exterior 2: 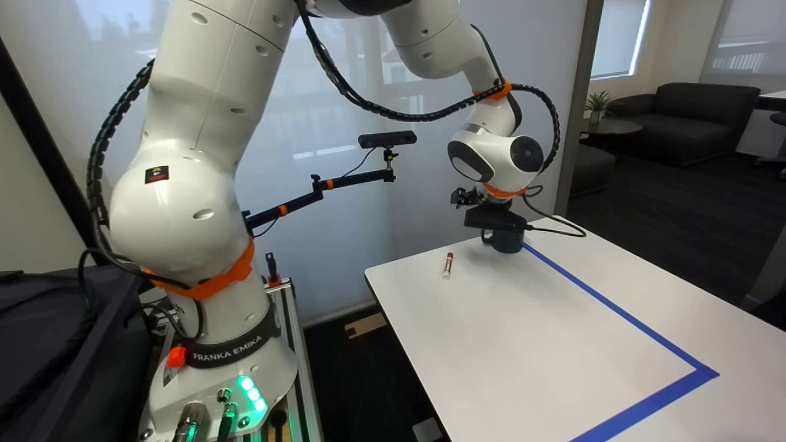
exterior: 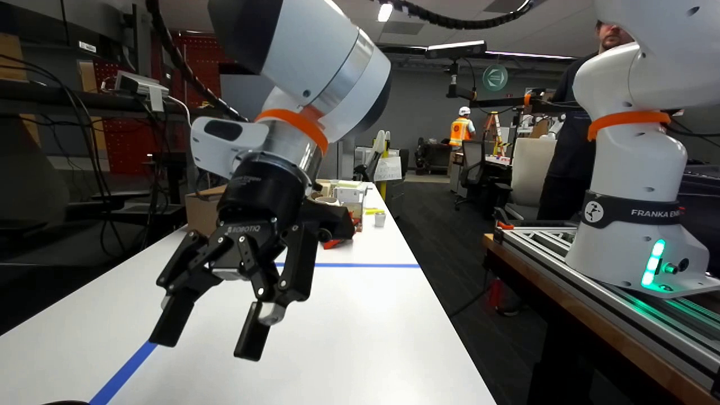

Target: Remove the marker from the cup

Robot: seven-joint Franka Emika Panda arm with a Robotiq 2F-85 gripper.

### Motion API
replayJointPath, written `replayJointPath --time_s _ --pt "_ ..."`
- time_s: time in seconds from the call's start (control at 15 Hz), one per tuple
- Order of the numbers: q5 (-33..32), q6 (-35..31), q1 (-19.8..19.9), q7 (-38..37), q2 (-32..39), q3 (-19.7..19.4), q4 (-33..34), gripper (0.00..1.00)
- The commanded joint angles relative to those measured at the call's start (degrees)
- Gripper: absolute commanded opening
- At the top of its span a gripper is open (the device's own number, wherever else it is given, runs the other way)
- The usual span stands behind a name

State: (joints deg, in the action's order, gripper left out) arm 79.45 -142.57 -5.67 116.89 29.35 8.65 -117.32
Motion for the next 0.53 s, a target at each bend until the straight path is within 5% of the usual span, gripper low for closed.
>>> replayJointPath --time_s 0.0,0.27,0.33,0.47 --pt "2.18 -4.45 -2.49 -1.84 -7.88 0.24 -5.70 1.00" --pt "6.17 -9.73 -4.41 -2.76 -16.43 1.97 -11.27 1.00" --pt "3.04 -6.71 -3.57 -2.16 -9.94 0.89 -5.88 1.00" --pt "3.22 -7.04 -4.02 -2.34 -11.45 1.05 -6.66 1.00"
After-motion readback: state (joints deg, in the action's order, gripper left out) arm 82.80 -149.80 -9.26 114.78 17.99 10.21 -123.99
